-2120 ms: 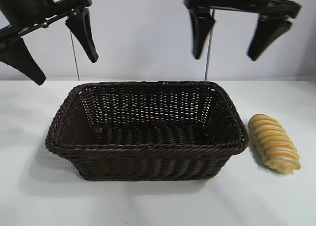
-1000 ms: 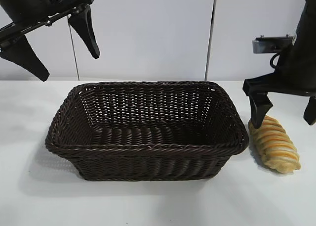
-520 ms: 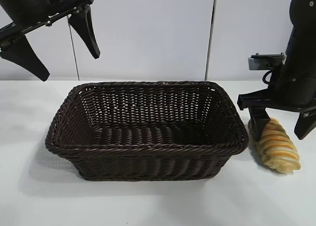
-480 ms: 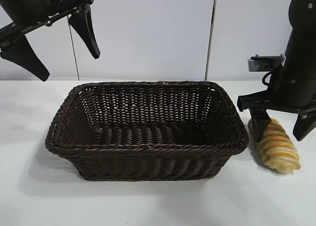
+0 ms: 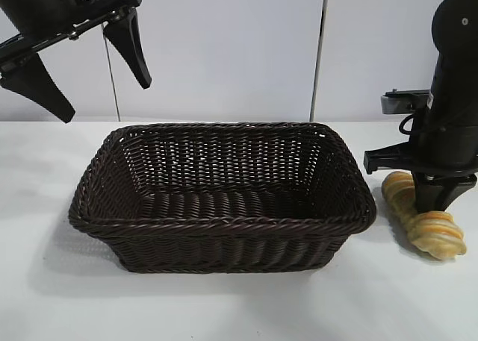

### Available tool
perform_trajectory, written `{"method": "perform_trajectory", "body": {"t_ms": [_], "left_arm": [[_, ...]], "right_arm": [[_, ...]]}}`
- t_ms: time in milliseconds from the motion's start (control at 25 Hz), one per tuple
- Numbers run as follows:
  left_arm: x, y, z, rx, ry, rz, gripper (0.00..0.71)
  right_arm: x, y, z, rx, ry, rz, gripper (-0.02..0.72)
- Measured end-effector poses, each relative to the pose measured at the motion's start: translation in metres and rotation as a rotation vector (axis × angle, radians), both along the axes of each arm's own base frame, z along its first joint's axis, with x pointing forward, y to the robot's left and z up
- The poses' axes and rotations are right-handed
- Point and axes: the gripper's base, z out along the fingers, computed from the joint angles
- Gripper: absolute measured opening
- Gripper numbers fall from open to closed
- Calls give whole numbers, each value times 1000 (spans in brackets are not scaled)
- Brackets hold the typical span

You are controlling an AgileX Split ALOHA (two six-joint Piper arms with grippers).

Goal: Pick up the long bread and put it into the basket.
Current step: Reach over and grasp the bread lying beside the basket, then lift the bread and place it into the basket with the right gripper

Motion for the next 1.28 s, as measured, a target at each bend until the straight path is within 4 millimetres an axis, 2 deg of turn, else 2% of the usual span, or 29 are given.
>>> {"method": "perform_trajectory", "body": {"t_ms": [280,440,680,960,1080,1280], "left_arm": [[0,0,0,-3,1,1,669],[0,0,0,-3,1,1,669],[0,0,0,-3,1,1,669],[0,0,0,-3,1,1,669],[0,0,0,-3,1,1,669],[-1,0,0,-1,9,-3,669]], "right_arm": [[0,-1,86,24,-176,-17,45],[2,6,113,24,-218,49,45],[2,47,132,89,-279,268,45],[-7,99,133,44,-352,796,45],[-5,109,127,22,-372,974,43],[0,119,113,33,-381,1133,43]]}}
